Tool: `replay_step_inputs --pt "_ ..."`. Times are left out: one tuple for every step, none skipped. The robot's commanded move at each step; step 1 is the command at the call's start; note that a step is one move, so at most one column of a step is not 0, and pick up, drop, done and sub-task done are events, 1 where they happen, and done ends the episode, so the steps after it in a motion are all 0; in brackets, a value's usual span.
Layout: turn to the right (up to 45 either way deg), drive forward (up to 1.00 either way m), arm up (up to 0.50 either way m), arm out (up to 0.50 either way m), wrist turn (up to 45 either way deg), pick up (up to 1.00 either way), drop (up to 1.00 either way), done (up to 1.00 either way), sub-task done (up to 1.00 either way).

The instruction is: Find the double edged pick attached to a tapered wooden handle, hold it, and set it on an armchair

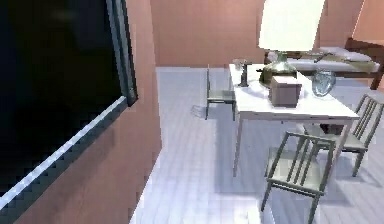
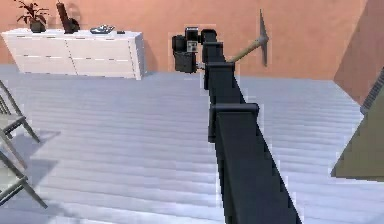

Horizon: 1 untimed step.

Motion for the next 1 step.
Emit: replay_step_inputs --pt "3.0 0.0 0.0 0.0 0.0 0.0 0.0 0.0 0.0"
